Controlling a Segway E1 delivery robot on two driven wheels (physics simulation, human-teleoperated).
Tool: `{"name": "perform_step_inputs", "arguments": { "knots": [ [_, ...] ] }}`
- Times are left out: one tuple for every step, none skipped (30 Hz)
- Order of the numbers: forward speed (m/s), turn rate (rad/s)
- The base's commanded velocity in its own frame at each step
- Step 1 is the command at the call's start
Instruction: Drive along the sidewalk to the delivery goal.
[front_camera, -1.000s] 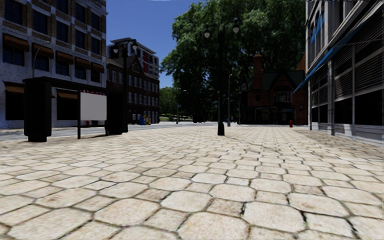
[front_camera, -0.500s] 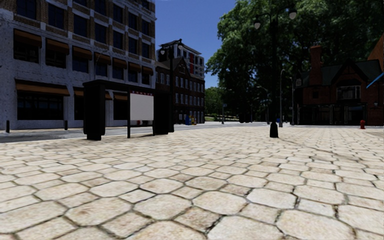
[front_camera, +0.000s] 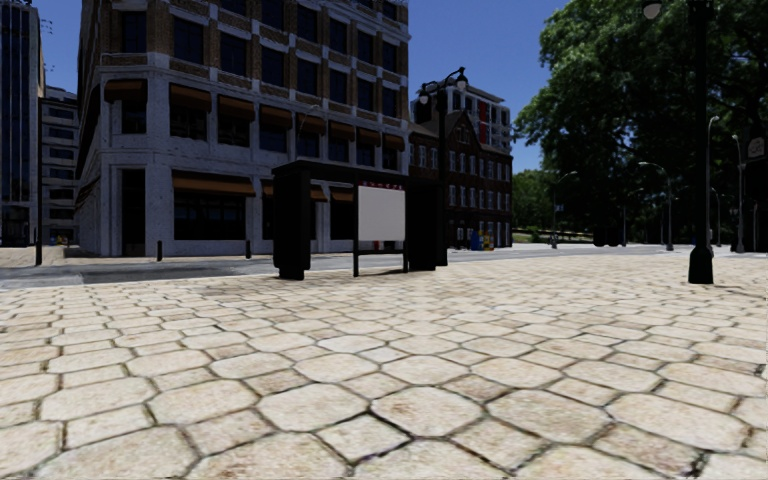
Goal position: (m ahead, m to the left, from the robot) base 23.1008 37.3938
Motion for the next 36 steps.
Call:
{"name": "perform_step_inputs", "arguments": {
  "knots": [
    [1.12, 0.62],
    [1.12, 0.62],
    [1.12, 0.62],
    [1.12, 0.62],
    [1.12, 0.62],
    [1.12, 0.62],
    [1.12, 0.62],
    [1.12, 0.62],
    [1.12, 0.62],
    [1.12, 0.62],
    [1.12, 0.62],
    [1.12, 0.62],
    [1.12, 0.62],
    [1.12, 0.62],
    [1.12, 0.62],
    [1.12, 0.62],
    [1.12, 0.62],
    [1.12, 0.62],
    [1.12, 0.62],
    [1.12, 0.62],
    [1.12, 0.62],
    [1.12, 0.62],
    [1.12, 0.62],
    [1.12, 0.62],
    [1.12, 0.62],
    [1.12, 0.62],
    [1.12, 0.62],
    [1.12, 0.62],
    [1.12, 0.62],
    [1.12, 0.62],
    [1.12, 0.62],
    [1.12, 0.62],
    [1.12, 0.62],
    [1.12, 0.62],
    [1.12, 0.62],
    [1.12, 0.62]
  ]
}}
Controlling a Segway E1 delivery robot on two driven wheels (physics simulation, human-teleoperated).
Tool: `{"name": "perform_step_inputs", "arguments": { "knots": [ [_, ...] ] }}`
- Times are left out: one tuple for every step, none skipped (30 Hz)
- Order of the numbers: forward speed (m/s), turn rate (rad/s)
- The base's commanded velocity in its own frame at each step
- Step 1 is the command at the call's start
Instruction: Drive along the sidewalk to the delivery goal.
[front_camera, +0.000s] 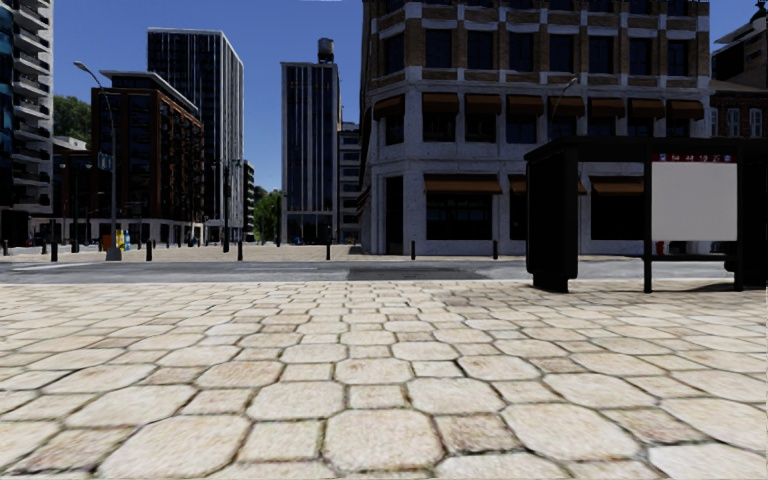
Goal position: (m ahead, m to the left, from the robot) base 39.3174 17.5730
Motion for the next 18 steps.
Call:
{"name": "perform_step_inputs", "arguments": {
  "knots": [
    [1.12, 0.62],
    [1.12, 0.62],
    [1.12, 0.62],
    [1.12, 0.62],
    [1.12, 0.62],
    [1.12, 0.62],
    [1.12, 0.62],
    [1.12, 0.62],
    [1.12, 0.62],
    [1.12, 0.62],
    [1.12, 0.62],
    [1.12, 0.62],
    [1.12, 0.62],
    [1.12, 0.62],
    [1.12, 0.62],
    [1.12, 0.62],
    [1.12, 0.62],
    [1.12, 0.62]
  ]
}}
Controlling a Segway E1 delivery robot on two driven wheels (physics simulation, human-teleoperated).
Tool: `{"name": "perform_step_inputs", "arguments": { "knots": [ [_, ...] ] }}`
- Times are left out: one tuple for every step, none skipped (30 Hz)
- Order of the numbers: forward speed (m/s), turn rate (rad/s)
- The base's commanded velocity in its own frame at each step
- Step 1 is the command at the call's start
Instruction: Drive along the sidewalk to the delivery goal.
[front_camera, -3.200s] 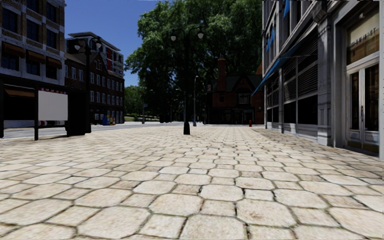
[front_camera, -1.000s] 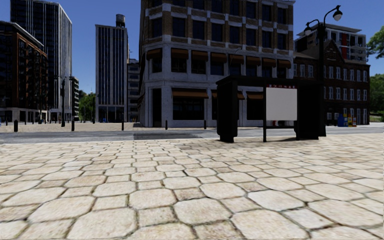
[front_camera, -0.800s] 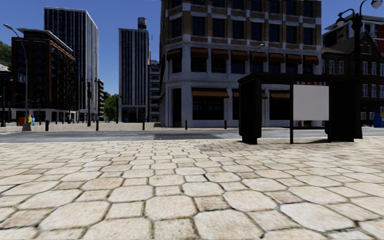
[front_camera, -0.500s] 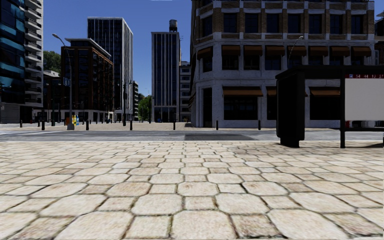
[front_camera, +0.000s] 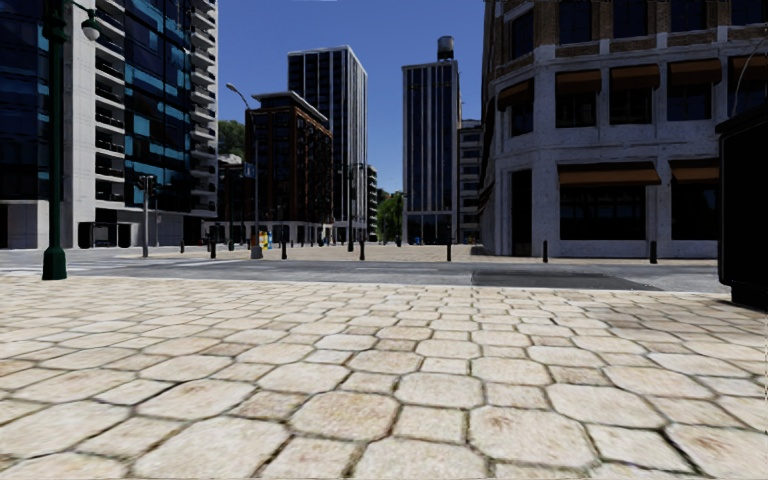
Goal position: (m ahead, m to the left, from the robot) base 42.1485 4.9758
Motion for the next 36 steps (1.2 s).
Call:
{"name": "perform_step_inputs", "arguments": {
  "knots": [
    [1.12, 0.62],
    [1.12, 0.62],
    [1.12, 0.62],
    [1.12, 0.62],
    [1.12, 0.62],
    [1.12, 0.62],
    [1.12, 0.62],
    [1.12, 0.62],
    [1.12, 0.62],
    [1.12, 0.62],
    [1.12, 0.62],
    [1.12, 0.62],
    [1.12, 0.62],
    [1.12, 0.62],
    [1.12, 0.62],
    [1.12, 0.62],
    [1.12, 0.62],
    [1.13, 0.62],
    [1.13, 0.62],
    [1.13, 0.62],
    [1.13, 0.62],
    [1.13, 0.62],
    [1.14, 0.62],
    [1.14, 0.62],
    [1.14, 0.62],
    [1.14, 0.62],
    [1.14, 0.62],
    [1.16, 0.62],
    [1.18, 0.62],
    [1.18, 0.62],
    [1.21, 0.62],
    [1.24, 0.62],
    [1.27, 0.62],
    [1.27, 0.62],
    [1.30, 0.62],
    [1.32, 0.62]
  ]
}}
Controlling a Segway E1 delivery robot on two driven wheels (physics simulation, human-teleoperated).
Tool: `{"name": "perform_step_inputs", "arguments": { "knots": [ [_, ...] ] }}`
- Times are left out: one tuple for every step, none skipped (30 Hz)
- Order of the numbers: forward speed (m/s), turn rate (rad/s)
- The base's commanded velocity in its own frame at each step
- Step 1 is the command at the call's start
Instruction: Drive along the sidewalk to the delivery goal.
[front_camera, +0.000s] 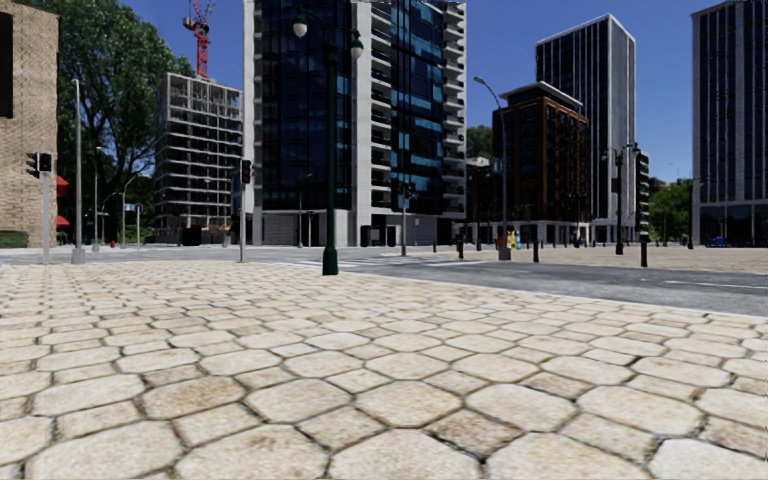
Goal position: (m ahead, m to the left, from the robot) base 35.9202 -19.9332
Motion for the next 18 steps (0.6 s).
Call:
{"name": "perform_step_inputs", "arguments": {
  "knots": [
    [1.33, 0.62],
    [1.33, 0.62],
    [1.34, 0.62],
    [1.36, 0.62],
    [1.36, 0.62],
    [1.36, 0.62],
    [1.36, 0.62],
    [1.36, 0.62],
    [1.36, 0.62],
    [1.36, 0.62],
    [1.36, 0.62],
    [1.35, 0.62],
    [1.35, 0.62],
    [1.35, 0.61],
    [1.35, 0.58],
    [1.35, 0.51],
    [1.35, 0.51],
    [1.35, 0.39]
  ]
}}
